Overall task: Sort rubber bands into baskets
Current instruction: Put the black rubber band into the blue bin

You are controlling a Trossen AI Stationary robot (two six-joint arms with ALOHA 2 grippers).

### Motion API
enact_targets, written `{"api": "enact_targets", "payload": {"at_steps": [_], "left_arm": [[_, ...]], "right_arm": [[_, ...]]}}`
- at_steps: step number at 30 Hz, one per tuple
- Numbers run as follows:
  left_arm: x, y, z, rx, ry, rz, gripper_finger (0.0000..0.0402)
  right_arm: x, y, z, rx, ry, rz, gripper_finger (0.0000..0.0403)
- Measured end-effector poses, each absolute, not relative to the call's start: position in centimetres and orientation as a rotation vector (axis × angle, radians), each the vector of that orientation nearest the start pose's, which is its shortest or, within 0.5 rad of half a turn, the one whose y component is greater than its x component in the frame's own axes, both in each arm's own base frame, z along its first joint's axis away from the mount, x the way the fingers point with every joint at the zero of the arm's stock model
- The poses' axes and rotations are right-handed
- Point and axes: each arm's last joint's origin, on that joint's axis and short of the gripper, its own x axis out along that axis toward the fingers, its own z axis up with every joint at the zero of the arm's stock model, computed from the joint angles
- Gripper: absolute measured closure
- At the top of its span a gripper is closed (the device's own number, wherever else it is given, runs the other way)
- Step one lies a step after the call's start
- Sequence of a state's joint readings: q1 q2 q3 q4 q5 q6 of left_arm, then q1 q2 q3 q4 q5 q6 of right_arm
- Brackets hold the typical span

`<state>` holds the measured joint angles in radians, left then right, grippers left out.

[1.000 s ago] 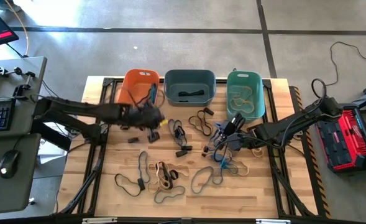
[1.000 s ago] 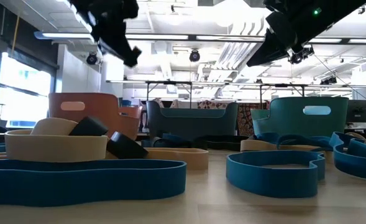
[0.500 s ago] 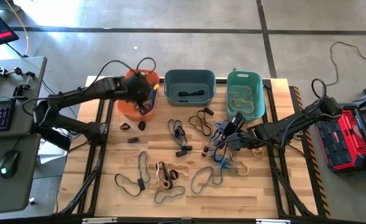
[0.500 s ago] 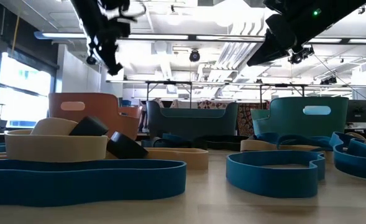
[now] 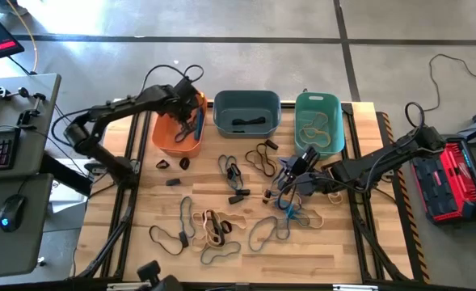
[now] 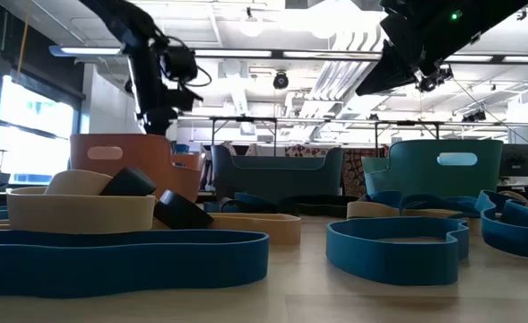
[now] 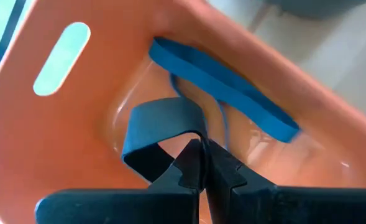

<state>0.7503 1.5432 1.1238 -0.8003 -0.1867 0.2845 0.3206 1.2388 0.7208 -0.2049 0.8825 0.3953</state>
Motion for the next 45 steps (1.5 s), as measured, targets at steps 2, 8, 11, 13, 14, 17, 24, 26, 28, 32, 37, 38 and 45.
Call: {"api": "enact_targets", "payload": {"at_steps": [2,8,11,13,14,17,24,26,28,32,37,38,45], "left_arm": [[21.1,21.0,22.8,-0.106,1.310,0.627,0.0401],[21.1,21.4,23.7,-0.091,1.217,0.596,0.0401],[21.7,21.3,24.8,-0.103,1.096,0.495,0.0401],[22.3,21.2,25.6,-0.106,1.077,0.455,0.0401],[22.8,21.2,26.1,-0.089,1.068,0.446,0.0401],[24.2,21.3,27.9,-0.022,1.024,0.424,0.0401],[28.2,21.9,28.9,0.039,0.978,0.323,0.0401],[29.2,22.3,28.3,0.048,0.999,0.299,0.0401],[30.3,22.6,27.5,0.048,1.032,0.273,0.0401],[32.1,23.1,25.9,0.040,1.093,0.228,0.0401],[33.8,23.7,24.1,0.005,1.171,0.179,0.0401],[34.1,23.9,23.7,0.003,1.182,0.168,0.0401],[35.1,24.5,21.9,-0.013,1.198,0.109,0.0401]], "right_arm": [[23.6,5.5,22.7,-0.040,0.482,-0.640,0.0403],[24.0,4.9,23.0,-0.001,0.446,-0.663,0.0403],[24.5,3.9,23.3,0.033,0.425,-0.664,0.0403],[24.9,3.0,23.5,0.038,0.414,-0.663,0.0403],[25.0,2.5,23.6,0.041,0.408,-0.664,0.0403],[25.4,1.0,23.9,0.030,0.399,-0.663,0.0403],[25.8,-1.2,24.3,0.025,0.389,-0.666,0.0403],[25.8,-1.6,24.3,0.016,0.397,-0.660,0.0403],[25.8,-1.8,24.3,0.019,0.399,-0.653,0.0403],[25.8,-2.2,24.3,0.007,0.410,-0.639,0.0403],[25.7,-2.8,24.3,-0.018,0.421,-0.653,0.0403],[25.7,-2.9,24.3,-0.021,0.423,-0.656,0.0403],[25.7,-3.4,24.2,-0.026,0.430,-0.671,0.0403]]}}
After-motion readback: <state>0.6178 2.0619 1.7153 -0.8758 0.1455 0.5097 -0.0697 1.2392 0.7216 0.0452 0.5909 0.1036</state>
